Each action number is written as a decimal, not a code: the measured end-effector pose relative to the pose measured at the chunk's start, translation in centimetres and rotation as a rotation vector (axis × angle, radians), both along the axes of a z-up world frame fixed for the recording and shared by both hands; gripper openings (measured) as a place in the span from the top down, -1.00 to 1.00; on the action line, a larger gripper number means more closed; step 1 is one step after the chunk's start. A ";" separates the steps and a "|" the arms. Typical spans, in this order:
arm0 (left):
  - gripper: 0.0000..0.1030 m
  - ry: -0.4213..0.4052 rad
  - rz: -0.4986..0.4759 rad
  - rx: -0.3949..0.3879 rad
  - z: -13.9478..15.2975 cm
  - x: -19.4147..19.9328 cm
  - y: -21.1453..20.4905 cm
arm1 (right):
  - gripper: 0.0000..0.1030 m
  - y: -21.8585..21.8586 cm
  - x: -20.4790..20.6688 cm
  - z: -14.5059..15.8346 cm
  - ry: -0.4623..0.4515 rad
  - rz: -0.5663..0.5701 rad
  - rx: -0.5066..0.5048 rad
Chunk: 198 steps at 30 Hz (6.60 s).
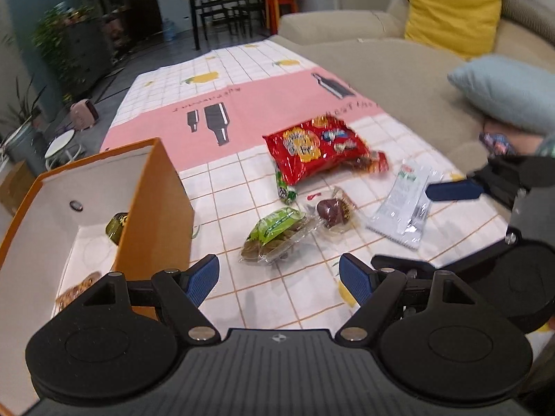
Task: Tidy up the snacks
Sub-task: 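Grasp the clear red-date pack with the right gripper while the left grasps the green-label pack, then carry both packs over the box and open both grippers to drop them, then lift both tools out of the box back toward the red chip bag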
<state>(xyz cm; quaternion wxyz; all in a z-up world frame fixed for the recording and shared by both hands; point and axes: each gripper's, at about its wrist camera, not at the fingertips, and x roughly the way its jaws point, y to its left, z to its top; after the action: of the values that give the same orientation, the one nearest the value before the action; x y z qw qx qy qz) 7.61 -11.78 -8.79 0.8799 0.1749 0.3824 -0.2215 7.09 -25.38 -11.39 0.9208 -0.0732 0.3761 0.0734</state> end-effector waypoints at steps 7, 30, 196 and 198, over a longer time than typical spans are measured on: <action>-0.79 -0.001 -0.022 0.031 -1.5 2.2 -1.4 | -0.37 0.4 2.4 -2.8 0.016 0.045 -0.070; -0.30 0.049 -0.050 0.109 -5.5 6.1 -3.5 | 0.14 2.0 6.2 -6.0 -0.037 0.178 -0.184; -0.60 -0.076 0.405 -0.171 9.9 -0.7 12.1 | -0.81 12.4 0.9 9.4 -0.126 0.271 -0.126; -0.60 -0.039 0.388 -0.192 9.2 -1.0 10.7 | -0.81 11.0 0.4 8.7 -0.109 0.207 -0.115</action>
<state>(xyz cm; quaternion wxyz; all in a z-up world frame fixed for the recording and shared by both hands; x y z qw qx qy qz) 6.60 -1.07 0.41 0.9258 0.0179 0.3689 -0.0801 7.48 -14.38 -2.71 0.9217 -0.1682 0.3194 0.1422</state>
